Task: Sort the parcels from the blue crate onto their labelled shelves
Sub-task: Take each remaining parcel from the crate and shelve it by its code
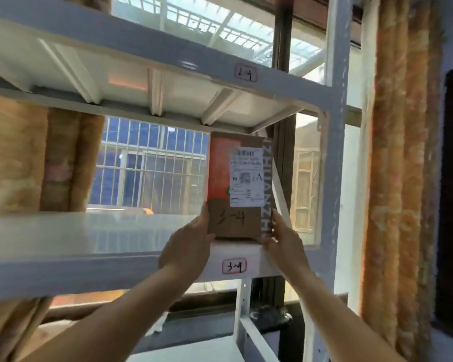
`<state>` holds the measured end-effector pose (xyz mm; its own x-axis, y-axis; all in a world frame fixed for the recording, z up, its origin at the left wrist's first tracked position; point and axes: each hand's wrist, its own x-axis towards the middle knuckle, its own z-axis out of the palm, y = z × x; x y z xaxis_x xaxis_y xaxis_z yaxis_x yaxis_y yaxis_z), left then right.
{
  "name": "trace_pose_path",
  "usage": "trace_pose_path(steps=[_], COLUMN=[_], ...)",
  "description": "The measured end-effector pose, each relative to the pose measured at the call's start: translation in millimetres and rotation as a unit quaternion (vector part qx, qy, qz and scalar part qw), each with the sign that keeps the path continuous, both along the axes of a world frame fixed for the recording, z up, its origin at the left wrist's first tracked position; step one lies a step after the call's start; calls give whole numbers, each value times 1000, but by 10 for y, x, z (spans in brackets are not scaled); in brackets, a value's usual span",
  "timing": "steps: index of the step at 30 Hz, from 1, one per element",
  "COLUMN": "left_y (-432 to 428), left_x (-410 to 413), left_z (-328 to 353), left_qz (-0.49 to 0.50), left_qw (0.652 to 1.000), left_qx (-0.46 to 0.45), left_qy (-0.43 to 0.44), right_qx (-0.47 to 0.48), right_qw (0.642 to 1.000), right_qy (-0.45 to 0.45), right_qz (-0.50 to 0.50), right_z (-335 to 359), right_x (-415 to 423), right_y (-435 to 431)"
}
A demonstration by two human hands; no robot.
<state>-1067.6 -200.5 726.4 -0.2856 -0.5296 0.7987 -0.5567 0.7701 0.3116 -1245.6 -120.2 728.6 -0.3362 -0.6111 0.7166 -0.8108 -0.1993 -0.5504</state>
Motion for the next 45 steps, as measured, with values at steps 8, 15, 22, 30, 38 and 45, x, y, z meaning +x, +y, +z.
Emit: trace_pose_path(steps=[8, 15, 22, 30, 38, 45], left_y=[-74, -44, 38, 199, 160, 94], left_x=[-77, -14, -5, -232, -195, -260], left_z=[23, -17, -61, -208, -226, -104], left_qz=[85, 75, 23, -54, -62, 16], left_qw=[995, 995, 994, 995, 995, 998], left_qx=[23, -42, -75, -78, -68, 50], left_qy=[-38, -41, -76, -26, -42, -18], right_qx=[-33, -35, -84, -75, -117, -50], right_qw=[977, 993, 983, 994, 991, 993], right_qy=[133, 49, 63, 35, 13, 27], right_qz=[-162, -100, -152, -72, -58, -102], right_z=[-223, -230, -276, -372, -466, -399], right_x=[-33, -73, -246, -316, -213, -125], right_y=[-264, -231, -23, 236, 285, 397])
